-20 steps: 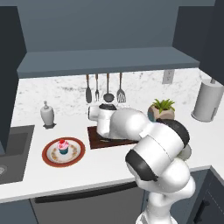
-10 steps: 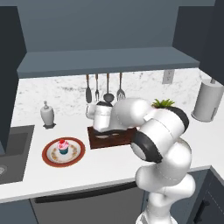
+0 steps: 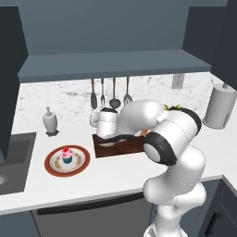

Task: From the different types of pastries on the counter, select a croissant and place it on the cutting board. Then retrieve a jar of jam from the cabinet and place it alongside the croissant on the cutting board.

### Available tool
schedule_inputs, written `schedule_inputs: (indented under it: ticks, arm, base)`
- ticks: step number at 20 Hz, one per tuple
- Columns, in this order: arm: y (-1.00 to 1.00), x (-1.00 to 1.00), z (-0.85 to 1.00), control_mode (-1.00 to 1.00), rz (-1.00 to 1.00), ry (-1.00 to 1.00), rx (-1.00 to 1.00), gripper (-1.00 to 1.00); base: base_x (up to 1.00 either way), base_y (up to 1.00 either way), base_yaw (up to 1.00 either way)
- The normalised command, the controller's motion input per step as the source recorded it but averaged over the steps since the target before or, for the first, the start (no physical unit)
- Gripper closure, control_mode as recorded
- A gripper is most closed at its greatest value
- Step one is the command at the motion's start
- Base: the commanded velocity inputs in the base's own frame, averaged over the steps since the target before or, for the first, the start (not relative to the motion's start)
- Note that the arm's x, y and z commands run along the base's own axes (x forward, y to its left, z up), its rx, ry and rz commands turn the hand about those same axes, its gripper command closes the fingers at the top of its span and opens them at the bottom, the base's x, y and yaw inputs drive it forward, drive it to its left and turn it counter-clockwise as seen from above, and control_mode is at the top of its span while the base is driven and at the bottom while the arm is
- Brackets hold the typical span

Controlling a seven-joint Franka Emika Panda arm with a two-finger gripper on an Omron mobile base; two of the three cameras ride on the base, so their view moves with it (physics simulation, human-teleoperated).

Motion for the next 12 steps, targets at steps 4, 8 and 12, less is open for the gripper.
schedule_inputs:
  ticks: [4,8,12]
  arm:
    - [0.00,-0.35,-0.25,-1.00,0.00,-0.03,-0.09,1.00]
    - [0.00,-0.11,-0.20,-1.00,0.00,-0.05,-0.08,1.00]
    - [0.00,0.00,-0.19,-1.00,0.00,-0.07,-0.06,1.00]
  base:
    - [0.00,0.00,0.00]
    - [0.00,0.00,0.00]
    - [0.00,0.00,0.00]
